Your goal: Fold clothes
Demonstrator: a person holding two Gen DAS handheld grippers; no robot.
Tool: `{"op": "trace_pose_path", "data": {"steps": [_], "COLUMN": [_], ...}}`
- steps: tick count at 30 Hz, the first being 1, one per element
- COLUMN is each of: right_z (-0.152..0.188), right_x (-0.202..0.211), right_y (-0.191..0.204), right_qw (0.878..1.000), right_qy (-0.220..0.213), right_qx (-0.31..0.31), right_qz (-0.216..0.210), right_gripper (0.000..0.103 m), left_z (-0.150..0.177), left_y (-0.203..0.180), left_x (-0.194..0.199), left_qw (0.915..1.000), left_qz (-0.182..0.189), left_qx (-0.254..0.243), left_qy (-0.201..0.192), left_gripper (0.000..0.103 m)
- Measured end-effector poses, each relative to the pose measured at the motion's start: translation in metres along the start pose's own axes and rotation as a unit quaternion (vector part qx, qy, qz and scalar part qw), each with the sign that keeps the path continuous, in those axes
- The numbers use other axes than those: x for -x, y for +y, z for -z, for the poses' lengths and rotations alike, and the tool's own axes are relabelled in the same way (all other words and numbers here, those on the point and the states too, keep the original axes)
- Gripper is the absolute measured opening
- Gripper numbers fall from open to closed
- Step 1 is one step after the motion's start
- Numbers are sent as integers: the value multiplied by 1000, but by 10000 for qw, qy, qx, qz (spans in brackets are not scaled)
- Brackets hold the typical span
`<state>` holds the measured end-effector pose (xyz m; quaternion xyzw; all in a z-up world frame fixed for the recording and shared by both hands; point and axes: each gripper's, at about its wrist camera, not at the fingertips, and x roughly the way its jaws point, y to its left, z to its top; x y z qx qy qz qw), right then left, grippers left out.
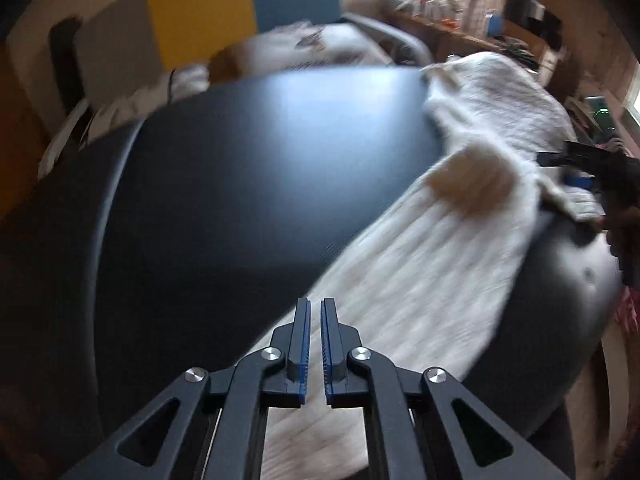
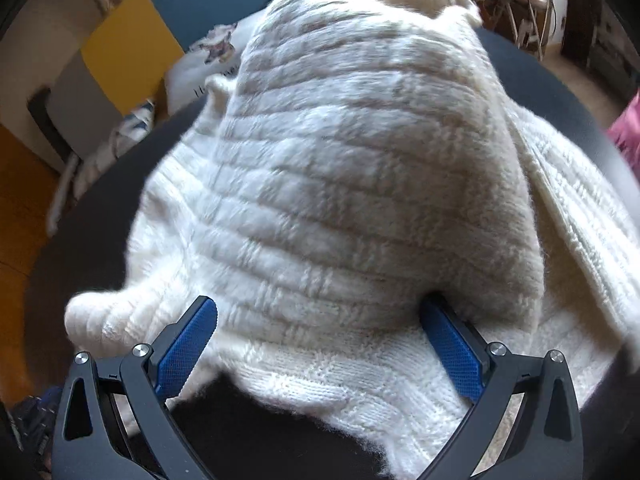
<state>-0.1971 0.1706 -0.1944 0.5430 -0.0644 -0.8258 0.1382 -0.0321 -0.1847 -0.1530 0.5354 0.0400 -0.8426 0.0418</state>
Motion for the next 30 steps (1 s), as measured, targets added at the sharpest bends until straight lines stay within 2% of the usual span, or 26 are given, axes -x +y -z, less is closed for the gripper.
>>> {"op": "trace_pose_path", "data": {"steps": [3, 5, 8, 11, 15, 19, 22, 25, 26, 27, 30], "right_z": [4, 7, 11, 12, 14, 17, 18, 19, 20, 21, 21], "right_x": [-3, -6, -9, -9, -8, -13, -15, -18, -17, -18, -23], "right_y": [10, 17, 25, 27, 26, 30, 34, 35, 35, 35, 39], "right_qw": [9991, 9976, 9944, 9947, 9943, 9936, 9933, 9933, 9933, 9933, 9933], "right_qy": [-13, -21, -34, -40, -38, -54, -75, -97, -108, -118, -139], "right_qx": [225, 374, 568, 558, 598, 609, 609, 616, 620, 622, 630], "right_qz": [349, 582, 889, 864, 879, 947, 979, 974, 971, 968, 954], "right_gripper": [102, 103, 103, 103, 103, 103, 103, 103, 103, 103, 103], "left_z": [6, 7, 11, 18, 38, 55, 55, 50, 48, 46, 43], "left_y": [11, 20, 32, 39, 52, 40, 21, 2, -4, -6, -9], "left_x": [9, 25, 39, 43, 40, 27, 20, 15, 14, 14, 13], "left_qw": [9987, 9943, 9883, 9865, 9869, 9881, 9924, 9959, 9966, 9970, 9982], "left_qz": [363, 864, 1295, 1467, 1566, 1535, 1195, 735, 577, 497, 364], "left_qx": [281, 404, 428, 326, 154, -17, -246, -452, -522, -507, -364], "left_qy": [-209, -481, -675, -644, -364, -80, -163, -255, -287, -298, -302], "left_gripper": [4, 5, 13, 19, 22, 28, 34, 34, 33, 27, 18]}}
